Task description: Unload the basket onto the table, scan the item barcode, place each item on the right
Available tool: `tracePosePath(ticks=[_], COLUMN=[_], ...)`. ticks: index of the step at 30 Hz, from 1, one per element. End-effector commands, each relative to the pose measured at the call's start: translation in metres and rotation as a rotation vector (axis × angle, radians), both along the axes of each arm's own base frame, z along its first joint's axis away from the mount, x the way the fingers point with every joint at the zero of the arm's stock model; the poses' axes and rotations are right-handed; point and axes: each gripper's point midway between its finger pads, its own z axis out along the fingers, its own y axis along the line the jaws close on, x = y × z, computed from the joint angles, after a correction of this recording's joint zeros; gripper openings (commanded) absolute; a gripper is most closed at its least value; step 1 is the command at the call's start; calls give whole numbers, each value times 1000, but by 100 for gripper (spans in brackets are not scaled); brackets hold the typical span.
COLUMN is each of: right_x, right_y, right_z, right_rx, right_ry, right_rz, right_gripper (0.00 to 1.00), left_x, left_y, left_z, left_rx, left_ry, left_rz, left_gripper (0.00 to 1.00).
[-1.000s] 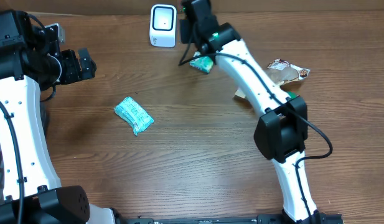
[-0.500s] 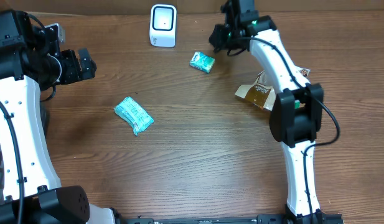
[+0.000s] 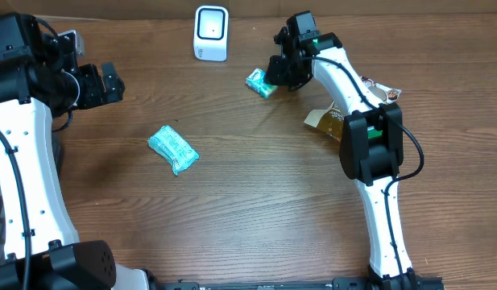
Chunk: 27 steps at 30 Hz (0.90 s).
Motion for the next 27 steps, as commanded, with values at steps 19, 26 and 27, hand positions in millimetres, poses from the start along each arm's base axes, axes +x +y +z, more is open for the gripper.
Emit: tracePosePath(ticks=[19,26,27], right_x=[-19,-39,-41], right_y=[-12,3,5], right_z=[31,8,5], right_rx=[-17,-21,-22], right_ry=[88,142,146], right_rz=[-45,1,6], right_gripper=[41,37,36], left_x=[3,3,3], left_y=[2,2,2], left_z=[6,6,6], left_rx=[-1,-1,-1], left_ry=[-17,-17,-17], left_rz=[18,18,18], left_gripper=[100,100,100])
